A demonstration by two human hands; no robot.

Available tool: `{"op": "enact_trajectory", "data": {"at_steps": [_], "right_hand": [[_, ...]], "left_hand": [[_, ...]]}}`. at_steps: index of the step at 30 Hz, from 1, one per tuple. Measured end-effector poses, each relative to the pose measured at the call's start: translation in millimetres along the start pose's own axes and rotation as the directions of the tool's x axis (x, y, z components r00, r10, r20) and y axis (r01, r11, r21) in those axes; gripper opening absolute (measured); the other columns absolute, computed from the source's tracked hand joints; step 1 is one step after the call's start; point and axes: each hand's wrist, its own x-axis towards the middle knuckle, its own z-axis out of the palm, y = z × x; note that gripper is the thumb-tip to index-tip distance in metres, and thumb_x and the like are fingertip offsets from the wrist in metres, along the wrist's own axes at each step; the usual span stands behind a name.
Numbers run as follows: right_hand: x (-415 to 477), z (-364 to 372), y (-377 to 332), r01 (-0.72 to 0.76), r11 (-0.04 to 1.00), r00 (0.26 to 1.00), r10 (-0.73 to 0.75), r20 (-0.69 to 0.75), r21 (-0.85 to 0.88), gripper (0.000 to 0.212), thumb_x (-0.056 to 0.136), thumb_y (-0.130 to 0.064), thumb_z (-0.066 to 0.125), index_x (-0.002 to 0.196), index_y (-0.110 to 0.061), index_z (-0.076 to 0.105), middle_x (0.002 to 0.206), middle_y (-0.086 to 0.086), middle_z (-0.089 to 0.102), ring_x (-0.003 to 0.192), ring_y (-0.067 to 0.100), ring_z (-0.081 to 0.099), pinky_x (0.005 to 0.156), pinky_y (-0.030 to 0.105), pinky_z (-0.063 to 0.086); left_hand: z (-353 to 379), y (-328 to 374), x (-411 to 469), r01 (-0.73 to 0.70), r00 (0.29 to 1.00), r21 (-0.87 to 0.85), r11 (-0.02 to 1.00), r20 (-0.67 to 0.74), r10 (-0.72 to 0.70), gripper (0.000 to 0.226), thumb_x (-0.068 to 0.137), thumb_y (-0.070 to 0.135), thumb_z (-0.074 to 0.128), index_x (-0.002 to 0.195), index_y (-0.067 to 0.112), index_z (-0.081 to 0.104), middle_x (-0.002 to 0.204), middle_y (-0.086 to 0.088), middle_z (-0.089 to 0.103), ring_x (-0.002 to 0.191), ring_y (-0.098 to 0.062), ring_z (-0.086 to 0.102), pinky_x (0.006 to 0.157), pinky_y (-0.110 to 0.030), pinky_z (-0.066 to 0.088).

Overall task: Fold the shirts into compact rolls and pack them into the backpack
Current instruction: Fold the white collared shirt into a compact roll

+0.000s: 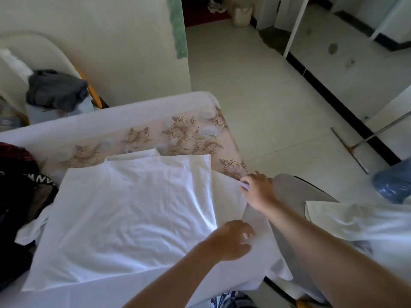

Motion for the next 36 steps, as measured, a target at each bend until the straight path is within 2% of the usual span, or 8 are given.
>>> {"op": "enact_trajectory", "data": {"at_steps": [4, 7, 10, 16, 22, 27, 32, 36], "right_hand": [[-1.0, 7.6, 0.1, -0.029, 0.996, 0.999, 0.031, 0.025, -0.079, 0.036, 0.090, -0.039, 0.062, 0.125, -0.030, 0.058, 0.116, 0.002, 0.062, 0.111, 0.027, 0.057, 0.092, 0.038, 0.037], [0.2, 9.5, -0.4, -0.107, 0.994, 0.994, 0.108, 0.020, -0.030, 0.013, 0.084, -0.038, 0.065, 0.091, -0.027, 0.064, 0.096, 0.000, 0.070, 0.100, 0.029, 0.062, 0.083, 0.036, 0.037], [-3.4, 0.1, -4.9, -0.191, 0.971, 0.981, 0.185, 0.058, 0.142, 0.014, 0.074, -0.025, 0.059, 0.065, -0.020, 0.049, 0.079, 0.002, 0.063, 0.085, 0.031, 0.060, 0.067, 0.031, 0.036], [-2.4, -46.0, -49.1, -0.311, 0.724, 0.949, 0.269, 0.162, 0.616, 0.014, 0.078, -0.013, 0.049, 0.066, -0.019, 0.045, 0.061, -0.008, 0.048, 0.059, 0.017, 0.044, 0.050, 0.025, 0.030], [12.0, -55.8, -135.7, -0.304, 0.443, 0.930, -0.057, 0.364, 0.844, 0.015, 0.091, -0.022, 0.066, 0.103, -0.015, 0.061, 0.090, 0.010, 0.071, 0.068, 0.023, 0.071, 0.048, 0.025, 0.048], [7.9, -5.6, -159.4, 0.002, 0.877, 0.963, -0.131, 0.234, 0.481, 0.034, 0.095, -0.022, 0.054, 0.128, -0.022, 0.060, 0.135, -0.002, 0.059, 0.120, 0.018, 0.057, 0.100, 0.030, 0.045], [-29.3, 43.7, -135.3, 0.225, 0.964, 0.962, -0.243, 0.124, 0.143, 0.057, 0.099, -0.026, 0.053, 0.152, -0.018, 0.032, 0.161, 0.003, 0.025, 0.148, 0.024, 0.023, 0.118, 0.041, 0.026], [-43.5, 55.4, -116.6, 0.183, 0.954, 0.977, -0.204, 0.064, 0.238, 0.066, 0.102, -0.026, 0.046, 0.159, -0.019, 0.014, 0.166, 0.000, 0.009, 0.153, 0.015, 0.006, 0.123, 0.039, 0.017]], "left_hand": [[8.4, -8.5, 15.8, 0.026, 0.944, 0.360, 0.933, -0.315, 0.095, 0.033, 0.078, 0.035, 0.067, 0.109, 0.023, 0.061, 0.108, 0.001, 0.054, 0.104, -0.023, 0.053, 0.083, -0.035, 0.049], [11.0, -8.5, 23.3, 0.189, 0.967, 0.482, 0.855, -0.242, -0.078, 0.050, 0.082, 0.042, 0.069, 0.119, 0.015, 0.050, 0.118, -0.007, 0.046, 0.111, -0.027, 0.044, 0.093, -0.038, 0.042], [10.3, -3.7, 24.8, 0.221, 0.956, 0.472, 0.853, -0.278, -0.094, 0.027, 0.090, 0.010, 0.053, 0.117, 0.013, 0.050, 0.115, -0.009, 0.050, 0.110, -0.031, 0.050, 0.086, -0.037, 0.044], [-20.5, 4.9, 1.8, 0.053, 0.810, -0.316, 0.947, -0.541, -0.226, 0.025, 0.083, 0.008, 0.052, 0.095, 0.028, 0.064, 0.079, 0.010, 0.059, 0.067, -0.006, 0.057, 0.063, -0.022, 0.050], [-54.0, -56.6, -58.0, 0.143, 0.638, -0.551, 0.822, -0.584, -0.502, 0.019, 0.081, 0.013, 0.056, 0.089, 0.030, 0.057, 0.074, 0.007, 0.062, 0.071, -0.017, 0.059, 0.061, -0.034, 0.047], [-59.1, -105.3, -84.3, 0.417, 0.600, -0.322, 0.850, -0.605, -0.524, 0.025, 0.092, 0.021, 0.053, 0.116, 0.019, 0.048, 0.109, 0.000, 0.058, 0.103, -0.026, 0.057, 0.077, -0.031, 0.041], [-74.1, -121.7, -70.8, 0.168, 0.813, 0.292, 0.941, -0.581, 0.035, 0.041, 0.092, 0.015, 0.053, 0.132, 0.024, 0.053, 0.137, 0.003, 0.050, 0.128, -0.021, 0.046, 0.100, -0.036, 0.043], [-88.5, -119.9, -42.0, 0.191, 0.953, 0.532, 0.825, -0.302, -0.025, 0.048, 0.103, 0.032, 0.038, 0.151, 0.030, 0.031, 0.159, 0.002, 0.025, 0.144, -0.023, 0.023, 0.115, -0.038, 0.022]]}}
